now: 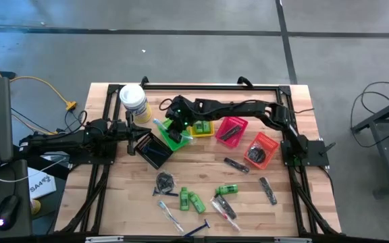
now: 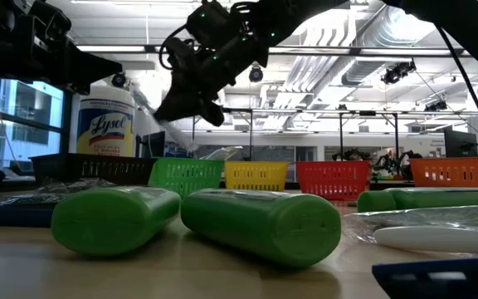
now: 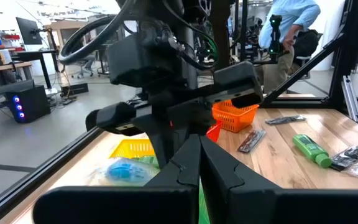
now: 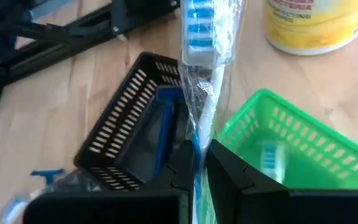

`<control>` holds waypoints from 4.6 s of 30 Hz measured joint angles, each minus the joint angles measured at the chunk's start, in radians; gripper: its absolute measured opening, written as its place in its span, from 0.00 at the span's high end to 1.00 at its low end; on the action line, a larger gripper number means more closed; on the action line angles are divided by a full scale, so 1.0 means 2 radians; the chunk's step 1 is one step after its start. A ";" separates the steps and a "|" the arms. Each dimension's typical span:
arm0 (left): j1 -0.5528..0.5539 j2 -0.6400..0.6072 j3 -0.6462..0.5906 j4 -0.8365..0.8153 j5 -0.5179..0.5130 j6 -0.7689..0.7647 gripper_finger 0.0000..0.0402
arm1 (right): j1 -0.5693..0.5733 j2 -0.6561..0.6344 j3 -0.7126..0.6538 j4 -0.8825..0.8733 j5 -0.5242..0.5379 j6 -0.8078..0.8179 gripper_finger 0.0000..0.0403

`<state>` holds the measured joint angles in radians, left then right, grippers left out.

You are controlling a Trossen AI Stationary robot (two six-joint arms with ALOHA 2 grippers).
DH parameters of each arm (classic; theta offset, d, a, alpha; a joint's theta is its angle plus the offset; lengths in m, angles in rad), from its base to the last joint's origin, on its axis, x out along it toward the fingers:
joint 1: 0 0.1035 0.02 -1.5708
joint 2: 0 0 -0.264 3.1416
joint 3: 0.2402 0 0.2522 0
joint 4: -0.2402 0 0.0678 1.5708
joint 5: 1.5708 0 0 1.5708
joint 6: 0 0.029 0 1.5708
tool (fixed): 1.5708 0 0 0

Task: Pick & Place Travel size toiletries
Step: Put the blue toothbrush into the green bin, then put the blue razor into the black bin

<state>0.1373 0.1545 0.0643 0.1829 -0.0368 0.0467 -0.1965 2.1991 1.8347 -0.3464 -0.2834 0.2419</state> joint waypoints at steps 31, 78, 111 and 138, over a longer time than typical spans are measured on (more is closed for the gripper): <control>0.000 0.000 0.000 -0.001 0.000 0.000 1.00 | 0.002 0.051 -0.001 0.044 0.080 -0.065 0.94; 0.000 0.000 0.000 -0.010 0.000 0.000 1.00 | 0.105 -0.488 -0.286 0.090 0.051 -0.170 0.98; 0.000 0.000 0.000 -0.014 -0.001 0.000 1.00 | 0.129 -1.094 -0.798 0.101 0.101 -0.082 0.98; 0.000 0.000 0.000 -0.014 0.000 0.000 1.00 | 0.128 -1.089 -0.888 0.121 0.107 -0.080 0.98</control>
<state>0.1371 0.1547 0.0643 0.1558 -0.0378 0.0467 0.0589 0.0213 0.0582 -0.1049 -0.0690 0.0824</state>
